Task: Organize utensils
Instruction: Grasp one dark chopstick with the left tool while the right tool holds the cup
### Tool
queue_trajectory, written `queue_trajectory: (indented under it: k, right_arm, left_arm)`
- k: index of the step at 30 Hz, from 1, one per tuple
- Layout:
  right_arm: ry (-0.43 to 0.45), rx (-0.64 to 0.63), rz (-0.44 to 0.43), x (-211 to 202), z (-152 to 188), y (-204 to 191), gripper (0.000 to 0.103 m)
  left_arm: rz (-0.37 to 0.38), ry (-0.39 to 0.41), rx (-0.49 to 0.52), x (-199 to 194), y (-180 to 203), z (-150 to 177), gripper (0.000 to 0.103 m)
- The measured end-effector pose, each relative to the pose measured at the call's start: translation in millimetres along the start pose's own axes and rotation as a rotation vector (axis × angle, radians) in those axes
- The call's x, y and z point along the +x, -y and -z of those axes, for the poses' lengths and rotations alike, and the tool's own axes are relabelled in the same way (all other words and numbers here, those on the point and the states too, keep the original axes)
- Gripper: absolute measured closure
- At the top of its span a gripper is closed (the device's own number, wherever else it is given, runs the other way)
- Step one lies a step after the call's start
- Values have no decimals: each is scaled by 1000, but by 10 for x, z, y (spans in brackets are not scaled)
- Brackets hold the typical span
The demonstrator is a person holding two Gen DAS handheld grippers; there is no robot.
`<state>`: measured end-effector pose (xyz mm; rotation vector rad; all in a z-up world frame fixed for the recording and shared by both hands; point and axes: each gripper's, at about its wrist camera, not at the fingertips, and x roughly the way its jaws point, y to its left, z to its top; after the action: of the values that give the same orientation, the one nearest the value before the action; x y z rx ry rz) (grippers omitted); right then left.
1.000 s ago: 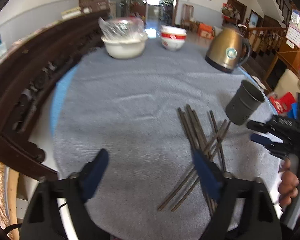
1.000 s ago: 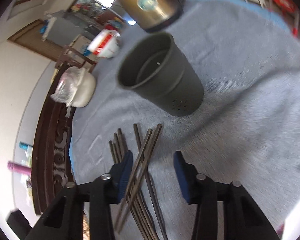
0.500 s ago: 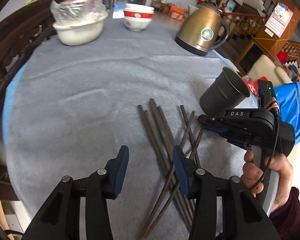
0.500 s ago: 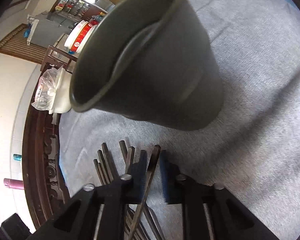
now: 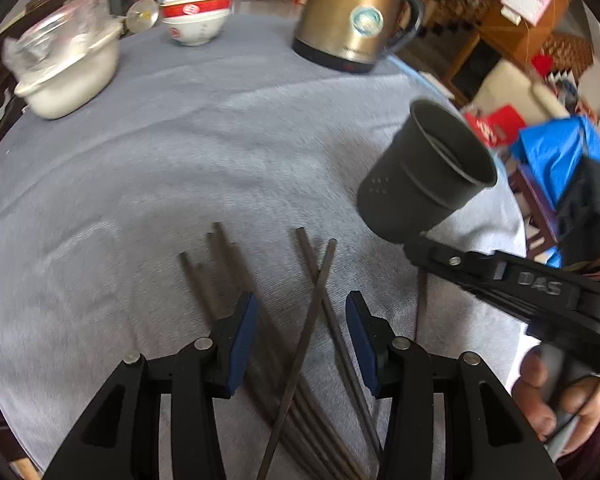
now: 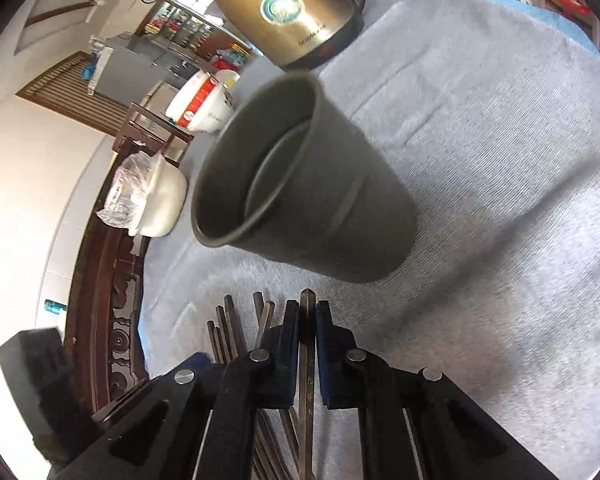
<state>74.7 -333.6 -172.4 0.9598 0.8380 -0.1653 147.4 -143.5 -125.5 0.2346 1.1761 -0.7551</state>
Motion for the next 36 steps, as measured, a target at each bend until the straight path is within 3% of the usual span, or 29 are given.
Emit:
queue_trajectory:
  k: [8,9,11,13,18,29,32,36]
  right_arm:
    - [2,-1,-20,-104,0,133,94]
    - [3,-2,-20,-100,4,121,94]
    - [8,-8,-24,-137,5,127,94]
    - [18,-18,-31,-194,3,109,94]
    - [48,-64,-52,-358,34,25,94]
    - [186,-200,-140,-916,39,-453,94]
    - [207,-226,-128,-993,52,-529,95]
    - [188,-197,-125,-971,80,-449,95]
  left_arm:
    - [-32,-69,8,308,84,-114,59]
    - [-30,-70,9,313,89,-117,62]
    - [-40,-86,10,362,103,-134,88]
    - [-29,-87,7,368,101,-146,93]
    - [-41,-24,-8,214,51,-179,95]
    - [36,142,-35,-685,-6,-65,97]
    - [10,162,-36,-748,-62,-38,97]
    - [6,118,-69,-600,-178,-46,97]
